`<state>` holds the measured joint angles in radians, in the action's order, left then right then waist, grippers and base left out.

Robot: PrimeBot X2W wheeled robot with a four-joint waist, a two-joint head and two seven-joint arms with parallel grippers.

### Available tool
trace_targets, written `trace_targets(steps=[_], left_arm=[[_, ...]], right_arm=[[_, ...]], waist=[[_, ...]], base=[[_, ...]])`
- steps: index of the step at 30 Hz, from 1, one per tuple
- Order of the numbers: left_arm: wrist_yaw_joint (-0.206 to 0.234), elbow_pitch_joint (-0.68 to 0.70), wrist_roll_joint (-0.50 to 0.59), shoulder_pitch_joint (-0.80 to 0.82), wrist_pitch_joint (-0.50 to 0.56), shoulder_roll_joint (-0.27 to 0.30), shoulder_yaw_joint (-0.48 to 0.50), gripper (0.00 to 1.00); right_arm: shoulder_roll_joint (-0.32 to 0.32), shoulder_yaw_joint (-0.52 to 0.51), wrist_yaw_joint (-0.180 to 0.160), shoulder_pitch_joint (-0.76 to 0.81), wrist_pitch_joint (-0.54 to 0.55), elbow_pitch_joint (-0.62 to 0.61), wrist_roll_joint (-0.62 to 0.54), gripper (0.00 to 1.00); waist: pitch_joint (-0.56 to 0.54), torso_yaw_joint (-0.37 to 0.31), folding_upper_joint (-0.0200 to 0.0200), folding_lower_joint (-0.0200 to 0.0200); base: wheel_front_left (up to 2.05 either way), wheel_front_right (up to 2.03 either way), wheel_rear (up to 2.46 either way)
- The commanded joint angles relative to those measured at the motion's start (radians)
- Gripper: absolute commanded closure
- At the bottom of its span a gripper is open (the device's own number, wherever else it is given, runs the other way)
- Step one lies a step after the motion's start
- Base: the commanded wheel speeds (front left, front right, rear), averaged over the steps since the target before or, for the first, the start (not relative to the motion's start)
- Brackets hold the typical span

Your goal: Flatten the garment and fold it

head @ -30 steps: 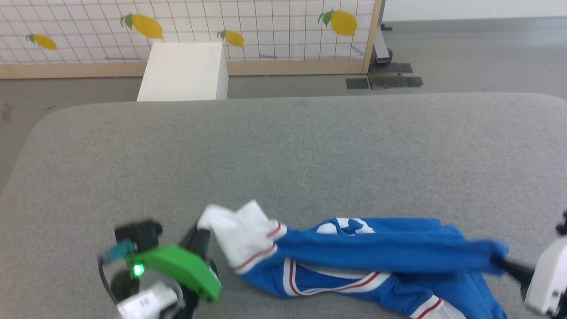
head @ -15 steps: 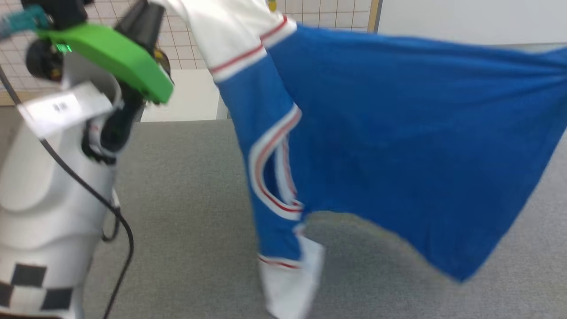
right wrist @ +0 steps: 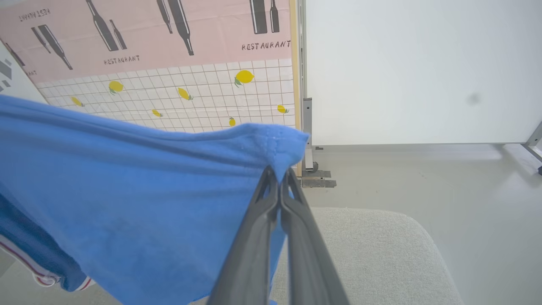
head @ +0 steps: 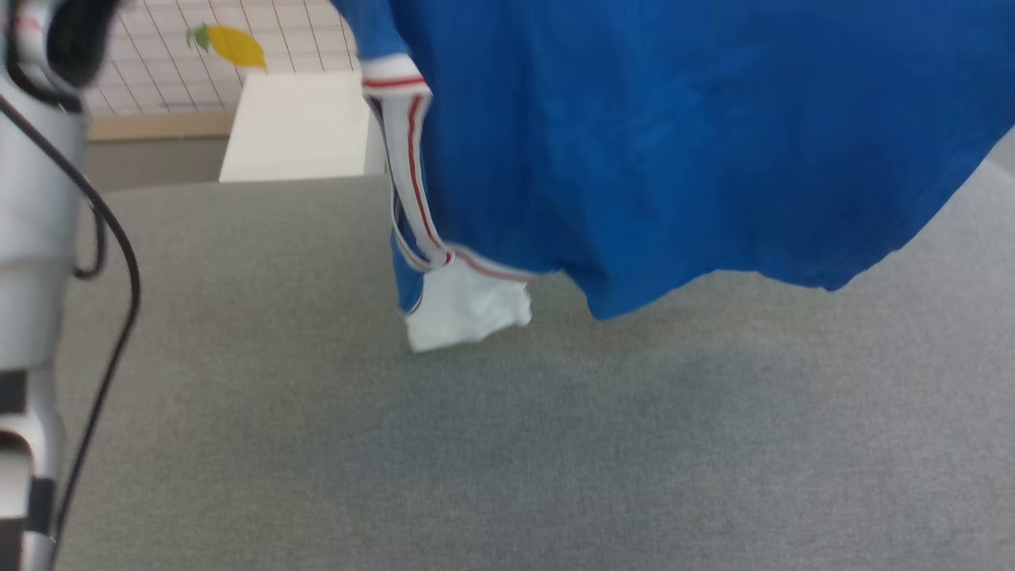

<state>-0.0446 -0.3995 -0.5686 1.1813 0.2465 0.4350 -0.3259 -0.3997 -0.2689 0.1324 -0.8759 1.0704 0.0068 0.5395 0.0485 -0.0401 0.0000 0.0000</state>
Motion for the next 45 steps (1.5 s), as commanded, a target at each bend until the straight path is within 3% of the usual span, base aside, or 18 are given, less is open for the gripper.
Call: trace_targets(steps=[1, 9, 14, 22, 27, 33, 39, 45], left_arm=[[0.016, -0.018, 0.043, 0.063, 0.011, 0.029, -0.006, 1.00], [0.108, -0.098, 0.167, 0.348, -0.012, 0.024, -0.024, 1.00], [0.146, -0.167, 0.208, 0.509, -0.144, -0.008, -0.012, 1.00], [0.123, -0.266, 0.182, 0.567, -0.285, -0.052, 0.003, 1.00], [0.084, -0.336, 0.140, 0.499, -0.365, -0.081, 0.012, 1.00], [0.024, -0.398, 0.084, 0.347, -0.446, -0.122, 0.015, 1.00], [-0.025, -0.410, 0.037, 0.119, -0.486, -0.155, 0.010, 1.00], [-0.048, -0.326, -0.014, -0.210, -0.501, -0.174, 0.010, 1.00]], right_arm=[[0.004, -0.012, -0.002, -0.053, -0.012, 0.020, -0.033, 1.00], [0.093, -0.022, -0.002, -0.390, -0.179, 0.167, -0.202, 1.00], [0.151, -0.025, -0.002, -0.594, -0.356, 0.276, -0.298, 1.00], [0.146, -0.013, -0.002, -0.662, -0.461, 0.372, -0.296, 1.00], [0.120, 0.031, -0.002, -0.570, -0.493, 0.388, -0.238, 1.00], [0.087, 0.084, -0.002, -0.355, -0.547, 0.377, -0.128, 1.00], [0.074, 0.123, -0.002, -0.076, -0.609, 0.330, -0.018, 1.00], [0.079, 0.122, -0.002, 0.258, -0.653, 0.273, 0.053, 1.00]], waist=[[0.138, -0.018, 0.0000, 0.0000], [0.404, -0.053, 0.0000, 0.0000], [0.507, -0.054, 0.0000, 0.0000], [0.573, -0.014, 0.0000, 0.0000], [0.577, 0.019, 0.0000, 0.0000], [0.525, 0.060, 0.0000, 0.0000], [0.408, 0.098, 0.0000, 0.0000], [0.257, 0.127, 0.0000, 0.0000]], base=[[0.00, 0.00, 0.00], [0.00, 0.00, 0.00], [0.00, 0.00, 0.00], [0.00, 0.00, 0.00], [0.00, 0.00, 0.00], [0.00, 0.00, 0.00], [0.00, 0.00, 0.00], [0.00, 0.00, 0.00]])
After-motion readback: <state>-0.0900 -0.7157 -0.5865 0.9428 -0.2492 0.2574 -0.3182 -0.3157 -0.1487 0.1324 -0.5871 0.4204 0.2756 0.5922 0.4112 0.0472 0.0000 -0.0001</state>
